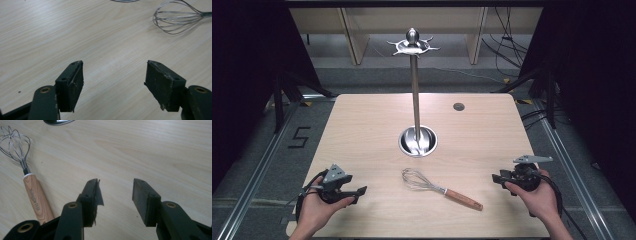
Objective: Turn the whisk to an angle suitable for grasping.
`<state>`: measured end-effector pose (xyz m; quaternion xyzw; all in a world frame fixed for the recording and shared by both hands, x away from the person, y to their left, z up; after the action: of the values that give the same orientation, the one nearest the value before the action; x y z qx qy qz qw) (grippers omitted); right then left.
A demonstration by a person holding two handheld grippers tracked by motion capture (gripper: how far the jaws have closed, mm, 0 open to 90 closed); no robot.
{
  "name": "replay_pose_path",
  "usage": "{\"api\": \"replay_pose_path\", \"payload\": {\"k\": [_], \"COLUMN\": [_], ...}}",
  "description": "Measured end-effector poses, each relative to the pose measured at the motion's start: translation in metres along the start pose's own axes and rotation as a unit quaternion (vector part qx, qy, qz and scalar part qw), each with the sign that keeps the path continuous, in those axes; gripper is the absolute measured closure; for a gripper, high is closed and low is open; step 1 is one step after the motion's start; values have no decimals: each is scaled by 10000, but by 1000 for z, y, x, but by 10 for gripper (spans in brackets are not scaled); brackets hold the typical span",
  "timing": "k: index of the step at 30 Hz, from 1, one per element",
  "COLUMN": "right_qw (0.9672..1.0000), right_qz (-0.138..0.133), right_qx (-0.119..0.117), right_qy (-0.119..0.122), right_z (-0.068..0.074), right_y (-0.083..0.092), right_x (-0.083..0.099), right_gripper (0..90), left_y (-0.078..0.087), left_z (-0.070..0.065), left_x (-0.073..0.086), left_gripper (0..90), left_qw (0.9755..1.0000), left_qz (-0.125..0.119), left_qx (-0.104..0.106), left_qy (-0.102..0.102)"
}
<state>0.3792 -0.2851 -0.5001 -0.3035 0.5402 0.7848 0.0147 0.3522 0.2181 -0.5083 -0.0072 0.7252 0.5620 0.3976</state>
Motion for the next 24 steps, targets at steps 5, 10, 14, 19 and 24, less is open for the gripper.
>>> {"api": "replay_pose_path", "payload": {"k": [5,10,14,19,24], "right_qw": [9993,9958,9928,9868,9802], "right_qz": [364,860,1007,1381,1725], "right_qx": [-22,24,-4,-196,-176], "right_qy": [129,301,642,818,959], "right_z": [9,20,27,40,58], "right_y": [1,2,-1,-7,-11], "right_x": [2,6,7,11,13], "right_gripper": [668,883,900,900,900], "left_y": [-5,-9,-12,-11,-8], "left_z": [4,4,7,13,11], "left_x": [-2,-8,-9,-10,-8], "left_gripper": [310,320,323,331,330], "left_qw": [9999,9997,9997,9993,9987], "left_qz": [-39,-70,-65,87,108], "left_qx": [-133,-189,-202,-290,-313], "left_qy": [22,-103,-72,-234,-384]}}
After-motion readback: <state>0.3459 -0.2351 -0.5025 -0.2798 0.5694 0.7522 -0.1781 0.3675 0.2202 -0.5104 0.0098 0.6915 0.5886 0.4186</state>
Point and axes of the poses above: each handheld gripper's, and its own axes: y roughly backward along the jaws, x roughly out of its underside, z roughly to its left, the point moved 5 cm from there along -y, roughly forward along the jaws, and after that the axes turned 12 degrees about z, right-handed, at the moved point
